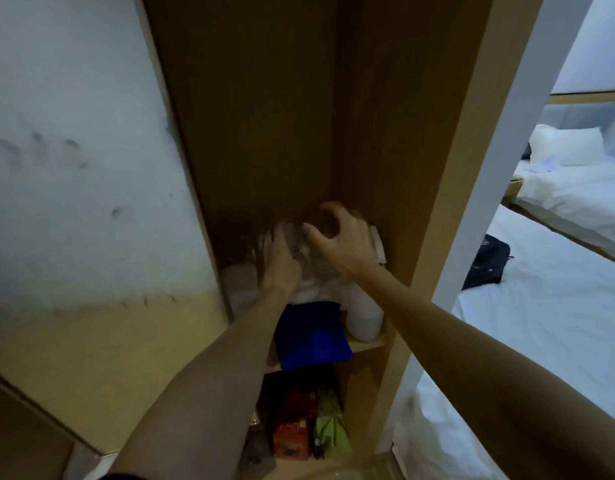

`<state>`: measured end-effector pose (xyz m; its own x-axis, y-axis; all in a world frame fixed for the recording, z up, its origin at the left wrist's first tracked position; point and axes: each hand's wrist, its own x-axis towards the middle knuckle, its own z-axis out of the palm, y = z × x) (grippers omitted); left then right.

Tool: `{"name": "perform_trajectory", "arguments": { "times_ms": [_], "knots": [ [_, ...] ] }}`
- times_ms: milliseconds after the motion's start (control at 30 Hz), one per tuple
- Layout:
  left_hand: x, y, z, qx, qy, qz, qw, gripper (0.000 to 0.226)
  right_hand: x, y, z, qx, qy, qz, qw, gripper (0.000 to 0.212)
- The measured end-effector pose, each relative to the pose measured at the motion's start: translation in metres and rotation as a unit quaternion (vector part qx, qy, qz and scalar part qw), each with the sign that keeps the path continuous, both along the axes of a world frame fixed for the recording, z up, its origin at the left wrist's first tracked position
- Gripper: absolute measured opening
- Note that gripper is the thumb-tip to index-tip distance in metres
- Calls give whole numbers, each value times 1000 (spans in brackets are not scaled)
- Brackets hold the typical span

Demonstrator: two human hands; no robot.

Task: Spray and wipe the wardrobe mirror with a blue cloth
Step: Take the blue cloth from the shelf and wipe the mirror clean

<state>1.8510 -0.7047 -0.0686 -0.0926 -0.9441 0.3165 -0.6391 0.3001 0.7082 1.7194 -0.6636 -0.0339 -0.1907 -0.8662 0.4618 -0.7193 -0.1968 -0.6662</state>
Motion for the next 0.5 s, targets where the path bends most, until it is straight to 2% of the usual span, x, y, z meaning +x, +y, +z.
{"name": "perform_trajectory", "arguments": {
  "times_ms": [67, 133, 233, 333, 433, 500],
  "knots": [
    [7, 3, -2, 1, -39, 51, 998, 58, 6, -4, -8, 30, -10, 15, 999, 56],
    [13, 3, -14, 26, -43, 56, 997, 64, 8, -5, -19, 51, -35, 18, 998, 56],
    [18, 16, -47, 73, -54, -12, 996, 76, 12, 4, -44, 126, -66, 18, 990, 60],
    [21, 36, -94, 38, -154, -67, 985, 83, 14, 18, -85, 189, -75, 32, 979, 52],
    [21, 53, -135, 65, -237, -118, 962, 92, 14, 34, -125, 223, -15, 47, 974, 48],
    [21, 64, -157, 89, -305, -133, 939, 96, 10, 45, -151, 236, 67, 54, 968, 50]
  ]
}}
